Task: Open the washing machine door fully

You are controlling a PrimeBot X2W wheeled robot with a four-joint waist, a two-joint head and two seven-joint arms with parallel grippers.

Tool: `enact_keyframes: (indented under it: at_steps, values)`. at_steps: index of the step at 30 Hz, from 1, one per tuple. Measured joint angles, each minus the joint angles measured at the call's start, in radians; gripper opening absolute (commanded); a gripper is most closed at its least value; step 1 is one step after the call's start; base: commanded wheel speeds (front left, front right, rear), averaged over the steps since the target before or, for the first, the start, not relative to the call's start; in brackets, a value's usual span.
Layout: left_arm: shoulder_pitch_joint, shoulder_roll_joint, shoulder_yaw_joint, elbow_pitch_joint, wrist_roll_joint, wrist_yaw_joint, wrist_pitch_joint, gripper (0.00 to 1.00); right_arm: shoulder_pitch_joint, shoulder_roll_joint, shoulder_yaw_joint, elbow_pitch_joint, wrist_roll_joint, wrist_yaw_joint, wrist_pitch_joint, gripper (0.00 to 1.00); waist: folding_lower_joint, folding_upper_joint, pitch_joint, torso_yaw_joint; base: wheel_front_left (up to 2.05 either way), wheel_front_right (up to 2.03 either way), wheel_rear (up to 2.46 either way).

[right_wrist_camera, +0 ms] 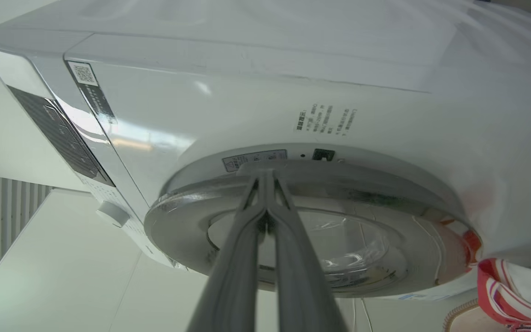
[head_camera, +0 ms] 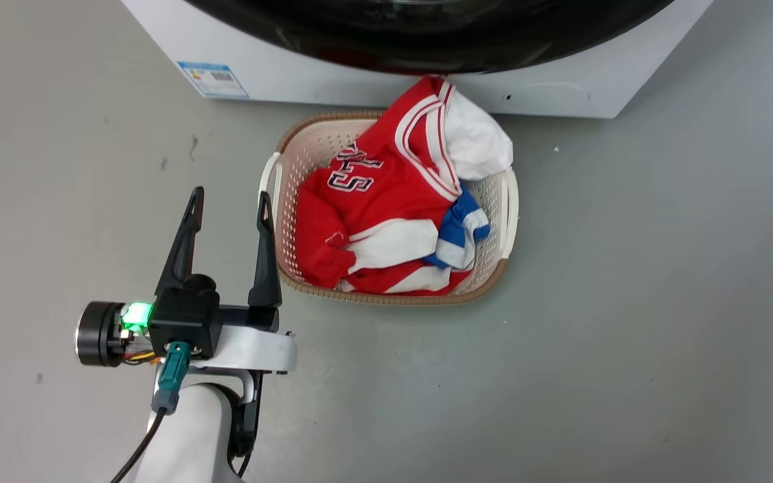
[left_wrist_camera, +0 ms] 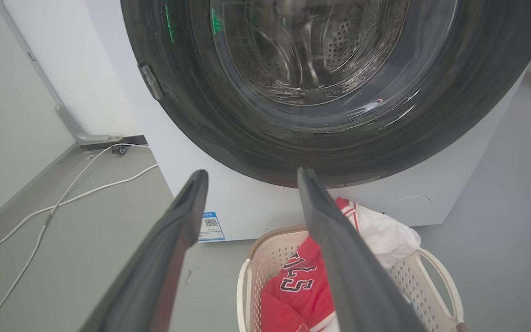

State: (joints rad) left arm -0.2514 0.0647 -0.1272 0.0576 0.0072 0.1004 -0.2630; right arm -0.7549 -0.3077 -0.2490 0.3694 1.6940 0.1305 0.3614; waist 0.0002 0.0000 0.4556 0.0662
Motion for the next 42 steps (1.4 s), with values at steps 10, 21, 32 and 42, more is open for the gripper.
enact_keyframes:
  at_steps: [10, 21, 32, 42]
  values:
    - [-0.046, -0.002, -0.02, -0.003, -0.004, 0.005, 0.0, 1.0, -0.262, -0.082, 0.083, 0.178, -0.048, 0.0, 0.086, 0.0, 0.0, 0.0, 0.1, 0.031, 0.0, 0.0, 0.0]
    - [-0.064, -0.004, -0.029, -0.005, -0.011, 0.011, 0.0, 1.0, -0.447, -0.115, 0.197, 0.309, -0.133, 0.0, 0.159, 0.0, 0.0, 0.0, 0.163, 0.056, 0.0, 0.0, 0.0]
    - [-0.088, -0.006, -0.043, -0.001, -0.014, 0.014, 0.0, 1.0, -0.546, -0.108, 0.265, 0.348, -0.183, -0.001, 0.213, 0.0, -0.0001, 0.0, 0.191, 0.069, 0.0, 0.0, 0.0]
    - [-0.082, -0.007, -0.036, 0.011, -0.02, 0.018, 0.0, 1.0, -0.461, -0.113, 0.292, 0.32, -0.19, -0.008, 0.273, 0.0, -0.0001, 0.0, 0.131, 0.068, 0.0, 0.0, 0.0]
